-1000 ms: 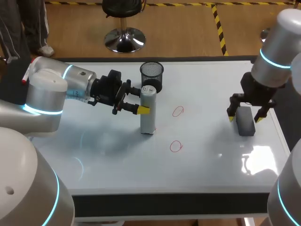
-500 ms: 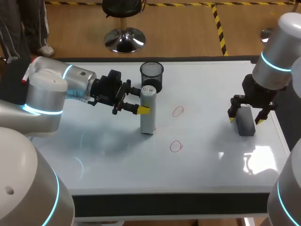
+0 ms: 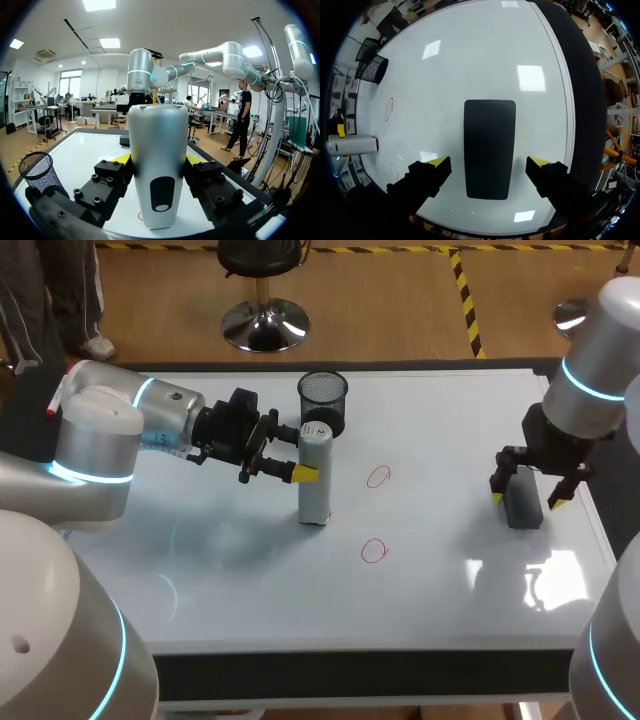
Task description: Pick up the inspection probe, press it on each red-marked spot on the whiteboard one by one, put down the probe, pick up the eraser, and wipe off all the red marks.
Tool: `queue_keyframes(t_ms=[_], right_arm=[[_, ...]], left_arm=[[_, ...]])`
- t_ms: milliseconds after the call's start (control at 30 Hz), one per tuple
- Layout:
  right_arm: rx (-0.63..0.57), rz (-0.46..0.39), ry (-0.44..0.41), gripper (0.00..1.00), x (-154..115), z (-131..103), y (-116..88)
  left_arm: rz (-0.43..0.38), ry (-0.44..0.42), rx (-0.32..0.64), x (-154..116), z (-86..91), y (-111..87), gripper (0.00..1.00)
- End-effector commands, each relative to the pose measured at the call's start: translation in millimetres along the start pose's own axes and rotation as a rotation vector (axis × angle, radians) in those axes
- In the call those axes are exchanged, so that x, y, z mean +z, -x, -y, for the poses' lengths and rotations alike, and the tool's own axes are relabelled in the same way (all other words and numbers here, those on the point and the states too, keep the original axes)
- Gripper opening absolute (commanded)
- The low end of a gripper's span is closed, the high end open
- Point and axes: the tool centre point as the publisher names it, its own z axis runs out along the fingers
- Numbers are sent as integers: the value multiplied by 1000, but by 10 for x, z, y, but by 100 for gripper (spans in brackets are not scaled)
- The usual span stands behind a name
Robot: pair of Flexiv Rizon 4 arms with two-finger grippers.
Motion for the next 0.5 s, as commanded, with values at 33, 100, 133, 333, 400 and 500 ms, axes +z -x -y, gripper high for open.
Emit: queue_keyframes(t_ms=[33, 100, 133, 333, 400, 500], right_arm=[[0, 8, 1, 100, 24, -20, -27], [1, 13, 2, 100, 32, -24, -34], [1, 15, 4, 100, 37, -24, -38], [6, 35, 13, 83, 56, -31, -57], [9, 52, 18, 47, 70, -32, -67], [9, 55, 18, 39, 90, -39, -75]], left_arm=[[-2, 0, -1, 20, -97, 7, 0], [-2, 0, -1, 20, -97, 7, 0], [-2, 0, -1, 20, -97, 7, 0], [-2, 0, -1, 20, -97, 7, 0], [-2, 0, -1, 20, -97, 7, 0], [-2, 0, -1, 20, -97, 7, 0]])
